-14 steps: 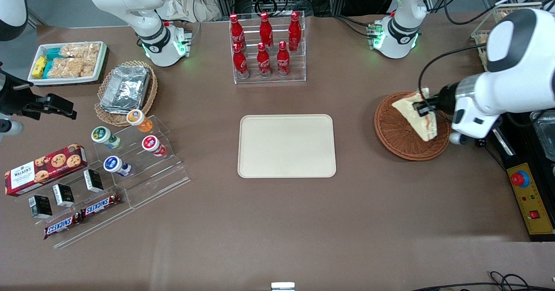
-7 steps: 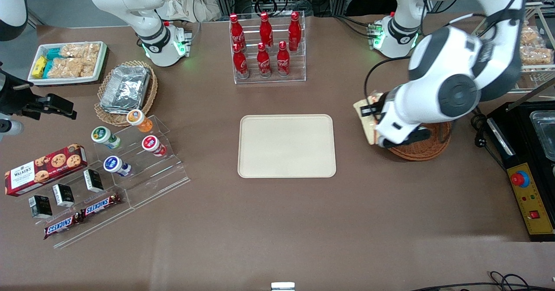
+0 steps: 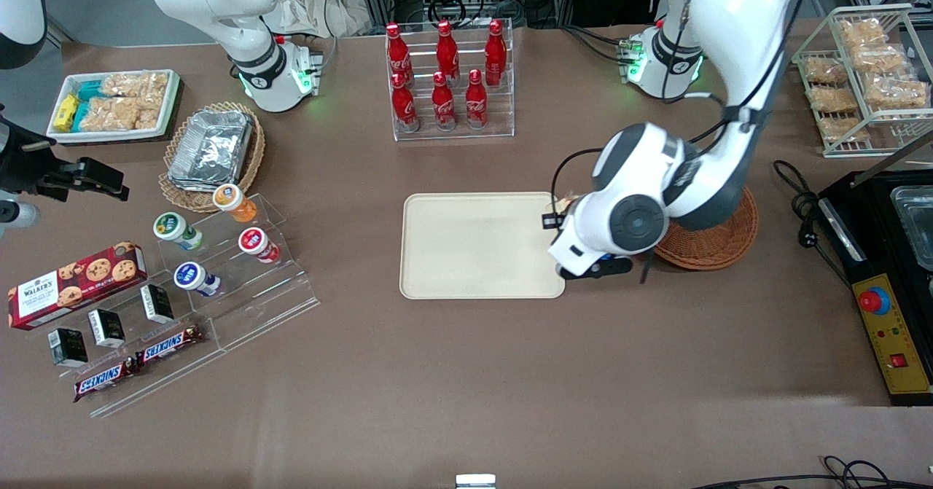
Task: Place sandwich from basket to tray
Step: 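Carry the sandwich with the left gripper over the cream tray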
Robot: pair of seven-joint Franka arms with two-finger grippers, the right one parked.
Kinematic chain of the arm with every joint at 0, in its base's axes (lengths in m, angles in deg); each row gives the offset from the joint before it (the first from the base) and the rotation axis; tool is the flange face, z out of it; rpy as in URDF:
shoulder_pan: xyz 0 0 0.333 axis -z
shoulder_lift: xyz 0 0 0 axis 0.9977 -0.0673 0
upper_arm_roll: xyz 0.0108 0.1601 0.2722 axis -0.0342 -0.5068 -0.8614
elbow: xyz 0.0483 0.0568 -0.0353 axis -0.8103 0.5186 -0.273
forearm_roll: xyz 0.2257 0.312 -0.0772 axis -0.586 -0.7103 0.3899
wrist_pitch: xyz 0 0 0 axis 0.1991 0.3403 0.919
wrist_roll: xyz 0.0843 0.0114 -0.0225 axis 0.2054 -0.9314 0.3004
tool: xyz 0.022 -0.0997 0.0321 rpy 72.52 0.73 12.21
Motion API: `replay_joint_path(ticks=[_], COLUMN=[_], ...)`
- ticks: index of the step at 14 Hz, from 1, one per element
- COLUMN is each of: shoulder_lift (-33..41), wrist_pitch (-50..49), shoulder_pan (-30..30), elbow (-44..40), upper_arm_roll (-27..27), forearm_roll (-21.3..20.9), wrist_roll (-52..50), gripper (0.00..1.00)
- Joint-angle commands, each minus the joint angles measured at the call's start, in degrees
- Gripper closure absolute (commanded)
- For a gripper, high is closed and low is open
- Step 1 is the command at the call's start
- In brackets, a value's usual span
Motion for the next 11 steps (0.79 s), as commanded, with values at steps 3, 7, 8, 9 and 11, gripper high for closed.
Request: replay_joint_path(ticks=[3, 7, 8, 9, 11], shoulder_lift=[-6.9, -9.4, -9.8, -10.4, -11.6], wrist_pitch=[2.1, 3.8, 3.8, 3.9, 4.2], shoulder_pan=[3.5, 4.3, 4.3, 4.4, 4.4], elbow=[-2.4, -2.2, -2.2, -2.2, -2.3], upper_arm_roll=[-0.2, -0.3, -0.3, -0.3, -0.3], forearm_roll=[-5.7, -5.7, -5.7, -5.7, -7.1], wrist_roll=[-0.2, 0.5, 0.6, 0.7, 0.7], gripper=[0.75, 0.75, 0.75, 0.75, 0.75])
